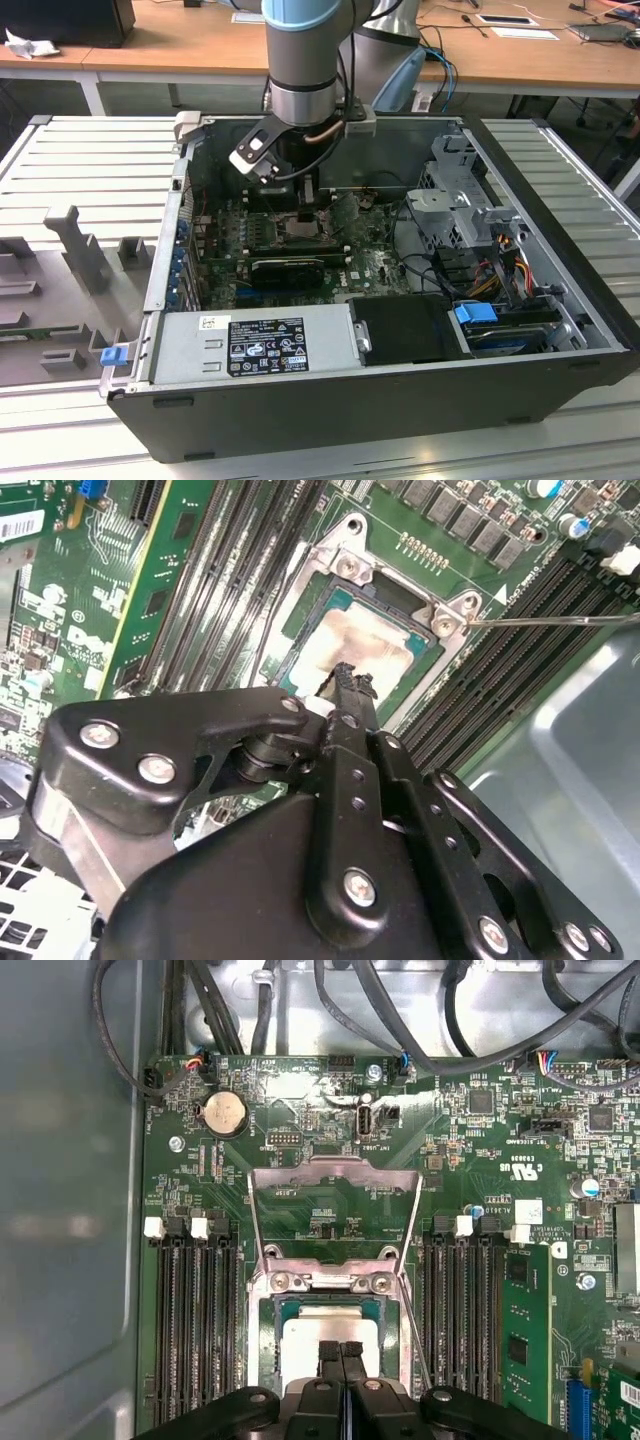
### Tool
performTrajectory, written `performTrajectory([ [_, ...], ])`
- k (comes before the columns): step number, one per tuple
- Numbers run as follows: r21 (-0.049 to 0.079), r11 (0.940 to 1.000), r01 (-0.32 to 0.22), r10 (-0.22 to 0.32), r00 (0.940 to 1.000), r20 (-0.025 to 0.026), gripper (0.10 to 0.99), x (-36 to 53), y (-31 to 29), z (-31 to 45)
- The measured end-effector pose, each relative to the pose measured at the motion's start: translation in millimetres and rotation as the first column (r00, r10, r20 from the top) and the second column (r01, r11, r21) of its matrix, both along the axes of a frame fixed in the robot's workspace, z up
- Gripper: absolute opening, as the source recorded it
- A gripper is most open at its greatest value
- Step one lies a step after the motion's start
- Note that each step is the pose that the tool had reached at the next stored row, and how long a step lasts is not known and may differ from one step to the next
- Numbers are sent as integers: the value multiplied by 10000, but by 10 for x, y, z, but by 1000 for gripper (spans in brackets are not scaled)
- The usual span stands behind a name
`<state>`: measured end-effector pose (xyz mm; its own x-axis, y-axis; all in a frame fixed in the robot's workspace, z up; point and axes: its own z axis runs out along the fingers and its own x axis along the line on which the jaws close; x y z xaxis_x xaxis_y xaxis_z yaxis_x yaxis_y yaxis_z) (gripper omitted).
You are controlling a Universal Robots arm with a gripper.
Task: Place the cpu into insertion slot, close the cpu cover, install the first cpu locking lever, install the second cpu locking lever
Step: 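Close the cpu cover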
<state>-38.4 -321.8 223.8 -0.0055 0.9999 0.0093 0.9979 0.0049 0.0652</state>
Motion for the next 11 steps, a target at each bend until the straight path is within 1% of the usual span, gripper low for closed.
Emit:
performTrajectory([
  [2,1,10000,0,0,10000,-1,106,13,-7,1],
  [5,2,10000,0,0,10000,0,106,14,-5,33],
  [11,3,10000,0,0,10000,0,106,14,-5,51],
])
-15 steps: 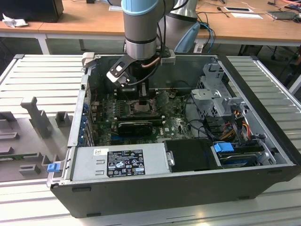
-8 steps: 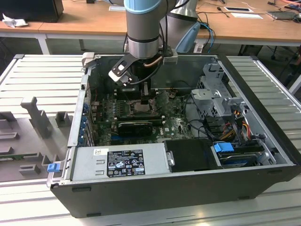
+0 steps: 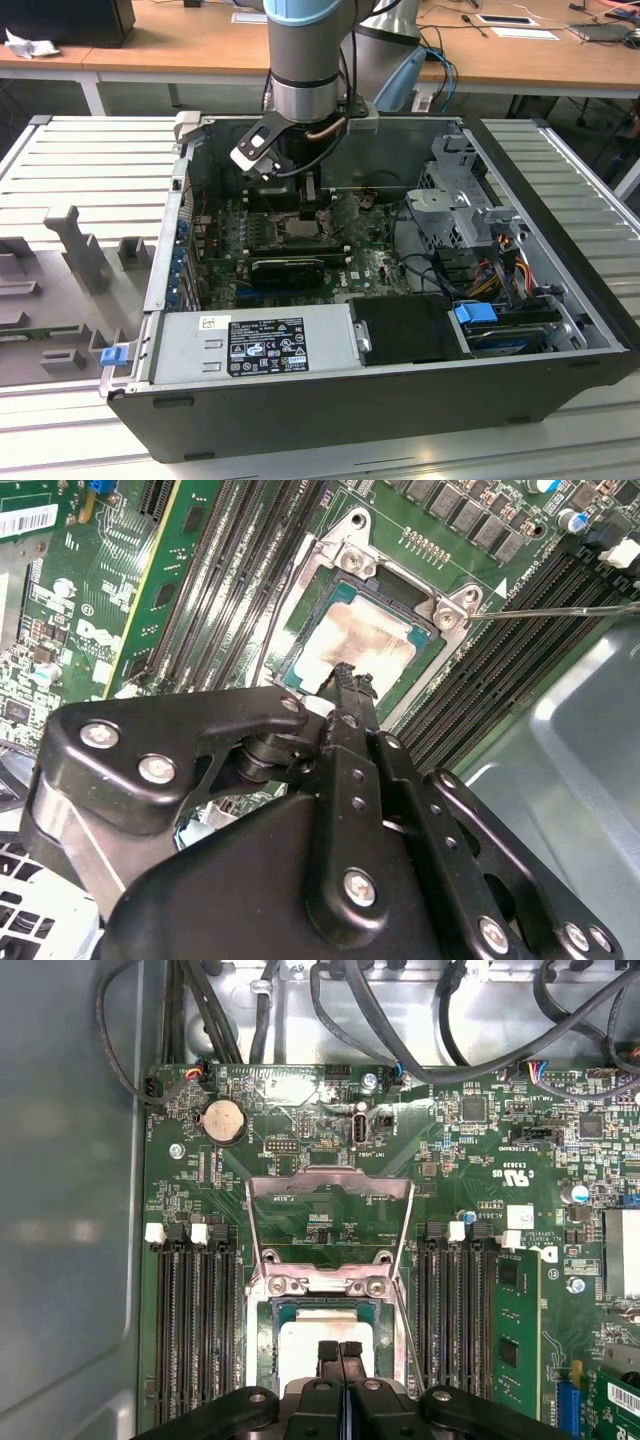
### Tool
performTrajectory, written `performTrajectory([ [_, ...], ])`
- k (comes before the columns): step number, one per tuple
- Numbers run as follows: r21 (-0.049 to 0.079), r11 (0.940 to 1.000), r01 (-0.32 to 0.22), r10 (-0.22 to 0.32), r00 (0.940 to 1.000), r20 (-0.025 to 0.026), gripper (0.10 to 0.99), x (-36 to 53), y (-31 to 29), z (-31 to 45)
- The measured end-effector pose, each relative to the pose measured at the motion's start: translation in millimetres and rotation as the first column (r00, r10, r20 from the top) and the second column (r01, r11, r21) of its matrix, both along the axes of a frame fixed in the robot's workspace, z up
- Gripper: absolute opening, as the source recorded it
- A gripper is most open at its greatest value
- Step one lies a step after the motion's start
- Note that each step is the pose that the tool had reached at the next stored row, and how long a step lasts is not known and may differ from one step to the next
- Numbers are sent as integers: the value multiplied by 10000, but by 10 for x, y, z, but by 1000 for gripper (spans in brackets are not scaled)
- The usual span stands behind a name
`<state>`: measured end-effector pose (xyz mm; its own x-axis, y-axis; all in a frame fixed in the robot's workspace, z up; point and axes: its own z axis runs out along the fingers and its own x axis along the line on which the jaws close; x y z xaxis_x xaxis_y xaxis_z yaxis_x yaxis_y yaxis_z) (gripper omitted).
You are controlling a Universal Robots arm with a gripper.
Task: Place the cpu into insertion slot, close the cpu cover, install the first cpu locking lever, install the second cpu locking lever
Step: 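Close the cpu cover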
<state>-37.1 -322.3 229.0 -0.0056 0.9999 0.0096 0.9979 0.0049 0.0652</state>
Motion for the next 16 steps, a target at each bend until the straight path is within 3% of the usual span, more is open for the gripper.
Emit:
performTrajectory([
  [16,-3,10000,0,0,10000,-1,106,0,1,33],
])
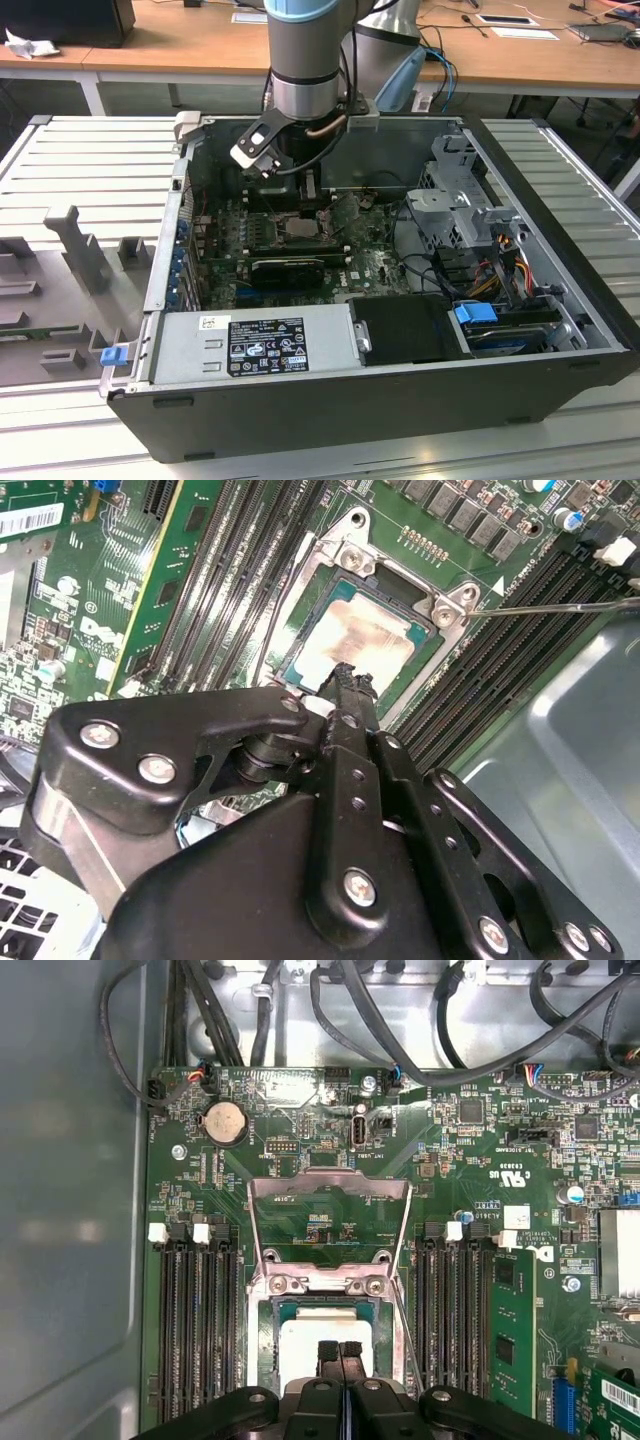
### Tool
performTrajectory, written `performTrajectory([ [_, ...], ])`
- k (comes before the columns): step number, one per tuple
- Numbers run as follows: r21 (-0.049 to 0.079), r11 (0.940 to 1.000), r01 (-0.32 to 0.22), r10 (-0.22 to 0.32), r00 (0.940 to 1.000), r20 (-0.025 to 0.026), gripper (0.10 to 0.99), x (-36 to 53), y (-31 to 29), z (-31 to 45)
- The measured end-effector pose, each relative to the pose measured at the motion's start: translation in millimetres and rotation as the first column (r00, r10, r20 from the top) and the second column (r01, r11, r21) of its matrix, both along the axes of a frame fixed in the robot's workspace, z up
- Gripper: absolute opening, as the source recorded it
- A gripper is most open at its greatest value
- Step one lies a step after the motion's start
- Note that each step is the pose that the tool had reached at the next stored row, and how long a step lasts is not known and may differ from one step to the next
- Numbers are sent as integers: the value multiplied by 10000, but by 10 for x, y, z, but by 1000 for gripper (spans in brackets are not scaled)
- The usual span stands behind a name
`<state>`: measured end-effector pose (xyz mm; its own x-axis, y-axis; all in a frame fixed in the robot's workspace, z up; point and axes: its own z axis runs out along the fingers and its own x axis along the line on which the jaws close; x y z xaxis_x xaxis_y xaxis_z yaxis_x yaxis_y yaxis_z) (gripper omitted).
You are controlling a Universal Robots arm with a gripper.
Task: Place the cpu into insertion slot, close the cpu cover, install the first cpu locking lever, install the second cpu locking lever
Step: 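Close the cpu cover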
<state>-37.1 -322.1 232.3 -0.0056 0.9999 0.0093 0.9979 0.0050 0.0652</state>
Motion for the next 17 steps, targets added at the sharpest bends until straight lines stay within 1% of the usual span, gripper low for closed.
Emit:
performTrajectory([
  [4,0,10000,0,0,10000,1,106,0,0,17],
  [10,-1,10000,0,0,10000,0,106,0,3,84],
  [17,-3,10000,0,0,10000,1,106,0,3,115],
])
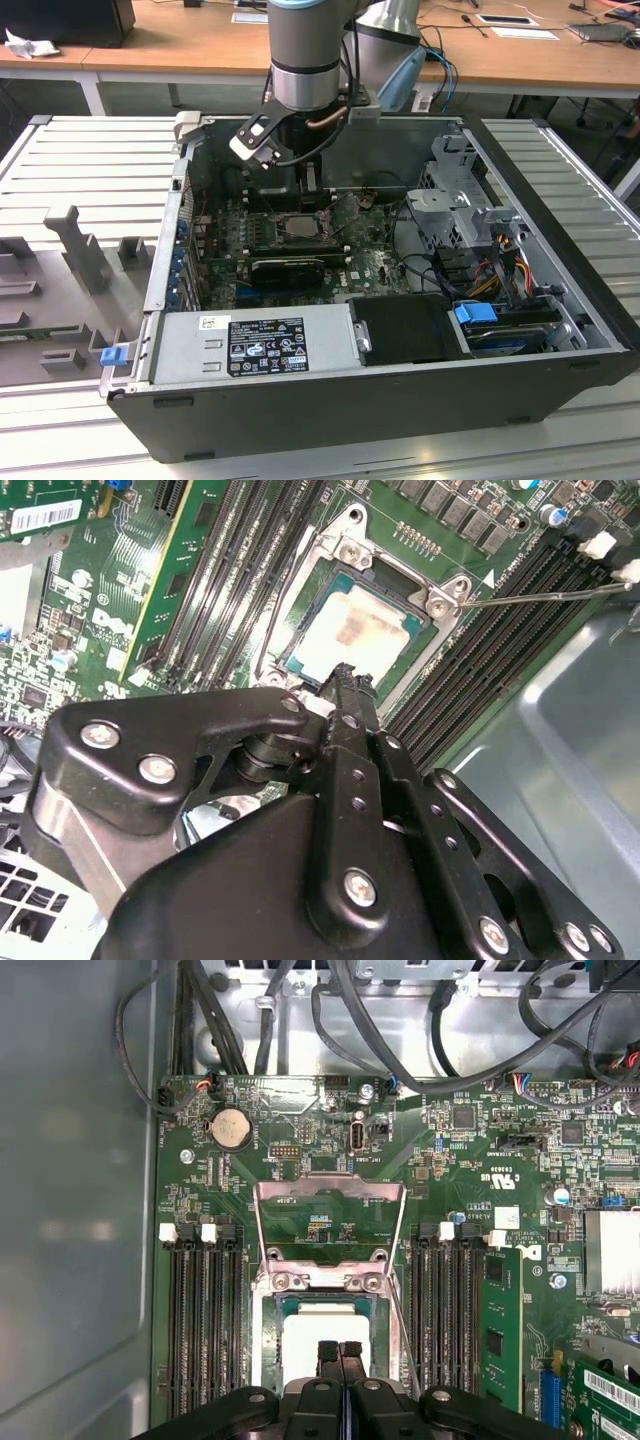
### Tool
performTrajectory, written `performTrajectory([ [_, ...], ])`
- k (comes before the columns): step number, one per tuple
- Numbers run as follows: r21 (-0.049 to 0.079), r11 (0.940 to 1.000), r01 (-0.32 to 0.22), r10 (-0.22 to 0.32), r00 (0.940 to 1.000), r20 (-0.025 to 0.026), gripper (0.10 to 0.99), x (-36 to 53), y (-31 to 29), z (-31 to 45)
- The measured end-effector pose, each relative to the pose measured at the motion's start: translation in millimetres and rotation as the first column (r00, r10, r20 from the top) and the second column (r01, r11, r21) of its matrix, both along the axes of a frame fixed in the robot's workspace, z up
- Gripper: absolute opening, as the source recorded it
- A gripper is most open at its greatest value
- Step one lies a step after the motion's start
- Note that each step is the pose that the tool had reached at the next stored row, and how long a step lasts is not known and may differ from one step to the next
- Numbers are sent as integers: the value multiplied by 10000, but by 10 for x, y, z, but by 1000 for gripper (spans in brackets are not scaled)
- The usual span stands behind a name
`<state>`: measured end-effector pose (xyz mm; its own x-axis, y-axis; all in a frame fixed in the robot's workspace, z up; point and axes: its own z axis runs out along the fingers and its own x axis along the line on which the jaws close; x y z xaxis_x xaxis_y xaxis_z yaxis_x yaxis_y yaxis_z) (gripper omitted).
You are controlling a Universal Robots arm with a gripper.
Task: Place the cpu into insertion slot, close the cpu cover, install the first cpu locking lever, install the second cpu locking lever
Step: 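Close the cpu cover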
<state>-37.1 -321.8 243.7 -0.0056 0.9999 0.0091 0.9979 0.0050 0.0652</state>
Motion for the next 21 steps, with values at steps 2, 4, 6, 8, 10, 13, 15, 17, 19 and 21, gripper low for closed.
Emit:
performTrajectory([
  [2,0,10000,0,0,10000,0,106,0,0,10],
  [4,0,10000,0,0,10000,0,106,0,0,15],
  [6,0,10000,0,0,10000,0,106,0,0,20],
  [8,0,10000,0,0,10000,0,106,0,0,27],
  [10,0,10000,0,0,10000,0,106,0,0,33],
  [13,-1,10000,0,0,10000,0,106,0,0,41],
  [15,-2,10000,0,0,10000,0,106,0,1,47],
  [17,-3,10000,0,0,10000,0,106,0,1,53],
  [19,-2,10000,0,0,10000,0,106,0,1,56],
  [21,-3,10000,0,0,10000,0,106,0,1,62],
])
